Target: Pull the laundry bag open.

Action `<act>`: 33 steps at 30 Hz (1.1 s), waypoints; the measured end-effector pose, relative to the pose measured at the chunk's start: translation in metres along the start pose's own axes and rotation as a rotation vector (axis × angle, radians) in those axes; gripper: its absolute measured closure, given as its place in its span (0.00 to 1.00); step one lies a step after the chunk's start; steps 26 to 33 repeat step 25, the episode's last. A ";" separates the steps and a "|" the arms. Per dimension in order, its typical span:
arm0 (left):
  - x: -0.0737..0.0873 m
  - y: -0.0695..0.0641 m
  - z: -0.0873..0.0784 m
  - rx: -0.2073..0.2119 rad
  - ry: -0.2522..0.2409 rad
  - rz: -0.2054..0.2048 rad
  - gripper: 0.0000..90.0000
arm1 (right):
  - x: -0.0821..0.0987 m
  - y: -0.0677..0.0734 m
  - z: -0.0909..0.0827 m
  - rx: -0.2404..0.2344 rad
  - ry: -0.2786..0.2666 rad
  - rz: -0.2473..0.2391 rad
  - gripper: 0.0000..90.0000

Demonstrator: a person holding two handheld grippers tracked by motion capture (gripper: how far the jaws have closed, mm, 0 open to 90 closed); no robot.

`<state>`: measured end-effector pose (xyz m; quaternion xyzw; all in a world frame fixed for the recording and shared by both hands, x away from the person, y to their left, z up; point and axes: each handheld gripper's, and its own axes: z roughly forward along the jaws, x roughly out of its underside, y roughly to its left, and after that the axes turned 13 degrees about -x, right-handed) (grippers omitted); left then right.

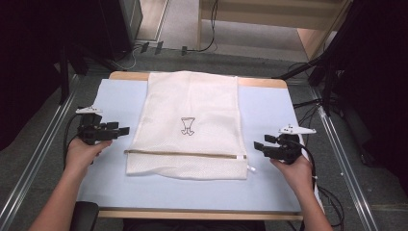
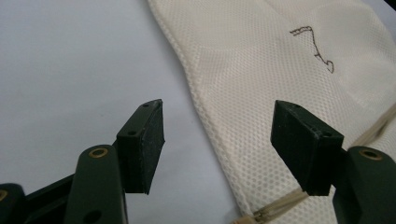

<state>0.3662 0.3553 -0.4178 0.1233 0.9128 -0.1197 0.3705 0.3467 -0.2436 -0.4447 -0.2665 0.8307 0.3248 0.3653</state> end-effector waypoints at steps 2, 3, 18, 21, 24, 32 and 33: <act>-0.001 0.004 0.000 -0.021 -0.002 -0.007 0.40 | 0.000 -0.004 -0.003 0.014 -0.008 -0.004 0.41; -0.002 0.004 0.000 -0.032 -0.004 -0.003 0.40 | 0.001 -0.005 -0.003 0.019 -0.008 -0.007 0.41; 0.011 0.013 -0.004 -0.085 0.022 0.032 0.37 | 0.005 -0.021 0.000 0.044 0.004 0.013 0.40; 0.013 0.015 -0.003 -0.085 0.024 0.026 0.36 | 0.006 -0.021 0.002 0.046 0.011 0.006 0.38; 0.014 0.016 -0.003 -0.082 0.031 0.016 0.35 | 0.006 -0.021 0.004 0.049 0.018 0.005 0.38; 0.015 0.016 -0.002 -0.084 0.030 0.013 0.35 | 0.006 -0.021 0.004 0.051 0.020 0.004 0.38; 0.015 0.016 -0.002 -0.084 0.030 0.013 0.35 | 0.006 -0.021 0.004 0.051 0.020 0.004 0.38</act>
